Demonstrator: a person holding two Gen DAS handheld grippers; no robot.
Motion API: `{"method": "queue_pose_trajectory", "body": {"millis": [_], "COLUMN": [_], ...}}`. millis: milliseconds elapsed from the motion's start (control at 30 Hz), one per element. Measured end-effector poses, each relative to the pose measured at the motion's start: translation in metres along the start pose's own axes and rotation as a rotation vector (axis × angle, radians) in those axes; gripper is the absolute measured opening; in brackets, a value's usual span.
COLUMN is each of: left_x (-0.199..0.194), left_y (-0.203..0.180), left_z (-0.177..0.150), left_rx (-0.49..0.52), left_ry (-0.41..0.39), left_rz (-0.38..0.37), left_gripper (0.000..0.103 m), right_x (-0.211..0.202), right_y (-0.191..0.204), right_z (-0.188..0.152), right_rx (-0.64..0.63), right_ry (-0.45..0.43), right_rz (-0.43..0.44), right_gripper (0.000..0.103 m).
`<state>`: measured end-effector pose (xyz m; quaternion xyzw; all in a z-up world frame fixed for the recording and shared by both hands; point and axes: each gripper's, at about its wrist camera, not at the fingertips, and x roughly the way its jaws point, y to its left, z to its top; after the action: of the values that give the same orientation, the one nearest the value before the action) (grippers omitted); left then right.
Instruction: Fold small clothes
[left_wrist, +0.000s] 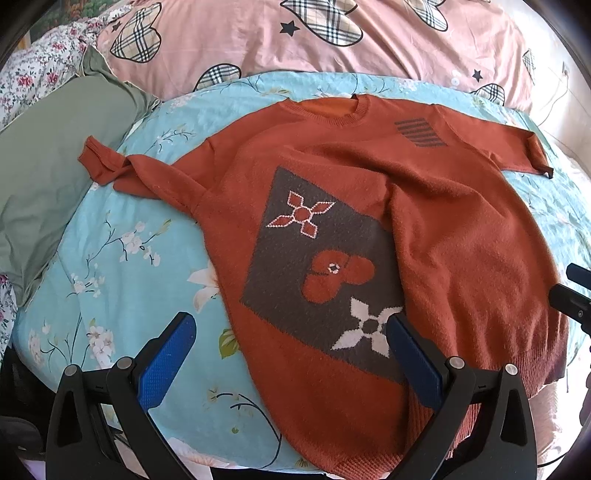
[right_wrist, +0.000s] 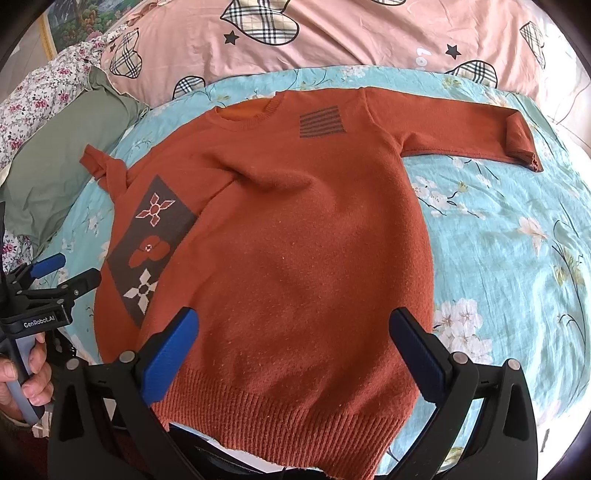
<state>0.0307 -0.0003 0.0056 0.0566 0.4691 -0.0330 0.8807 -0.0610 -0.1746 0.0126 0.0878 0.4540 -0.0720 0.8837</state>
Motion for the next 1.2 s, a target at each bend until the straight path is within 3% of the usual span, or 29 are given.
{"method": "queue_pose_trajectory", "body": {"millis": [67,867,1000,1200], "left_x": [0.001,0.026,0.030,0.042], "left_y": [0.000,-0.010,-0.012,-0.016], "left_z": [0.001,0.022,0.028,0.036], "left_rx": [0.002,0.017,0.021,0.030], "left_ry": [0.005,0.037,0.030,0.047], "left_rz": [0.003,0.012,0.008,0.008], "left_gripper": [0.103,0.103,0.103,0.103], "right_x": [0.002,0.009,-0.003,-0.026], "right_y": [0.001,-0.023,-0.060,-0.159], "right_z": [-0.001,0.017,0.035,0.079], "right_rx": [-0.017,-0.005,0.058,0.235], "right_ry": [0.014,-0.043,-0.101,-0.266], "right_rz": [-0.028,-0.022,-0.056,-0.155], "right_gripper": [0.103,0.103,0.102,0.099]}}
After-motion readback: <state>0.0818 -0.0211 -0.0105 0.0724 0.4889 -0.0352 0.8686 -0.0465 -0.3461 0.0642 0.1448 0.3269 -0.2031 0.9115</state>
